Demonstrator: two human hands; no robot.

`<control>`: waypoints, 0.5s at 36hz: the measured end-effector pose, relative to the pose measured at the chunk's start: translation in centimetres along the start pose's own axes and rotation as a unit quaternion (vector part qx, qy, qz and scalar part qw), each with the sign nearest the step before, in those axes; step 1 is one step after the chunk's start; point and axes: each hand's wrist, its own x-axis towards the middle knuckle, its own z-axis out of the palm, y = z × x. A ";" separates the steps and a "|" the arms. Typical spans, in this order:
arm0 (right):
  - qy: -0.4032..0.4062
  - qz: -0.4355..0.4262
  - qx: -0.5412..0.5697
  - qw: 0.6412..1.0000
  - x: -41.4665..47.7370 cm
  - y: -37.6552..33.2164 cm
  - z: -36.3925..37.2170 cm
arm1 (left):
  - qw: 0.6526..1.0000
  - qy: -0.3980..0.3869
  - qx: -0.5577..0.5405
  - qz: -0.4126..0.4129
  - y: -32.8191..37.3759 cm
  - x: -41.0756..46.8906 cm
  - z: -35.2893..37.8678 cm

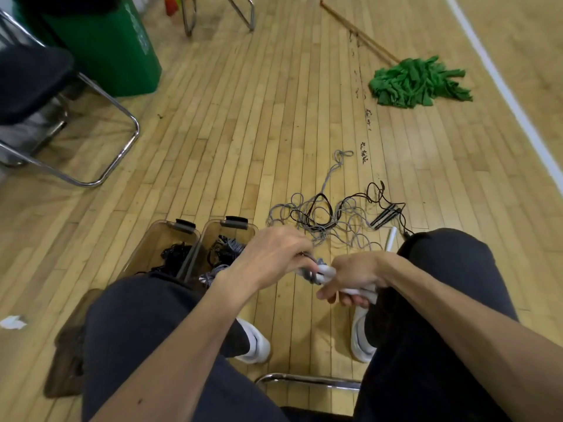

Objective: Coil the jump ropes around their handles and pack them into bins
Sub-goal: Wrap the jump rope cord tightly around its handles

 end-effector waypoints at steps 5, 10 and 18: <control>-0.054 0.002 -0.073 0.996 -1.1 0.7 1.8 | 0.995 -0.062 -0.066 -0.046 1.9 -0.1 0.5; -0.045 -0.017 -0.102 0.994 -1.7 1.5 2.9 | 0.960 -0.154 -0.181 -0.145 3.6 0.2 0.5; 0.092 -0.139 -0.077 0.983 -1.2 1.8 2.4 | 0.917 -0.152 -0.281 -0.238 2.5 0.4 0.2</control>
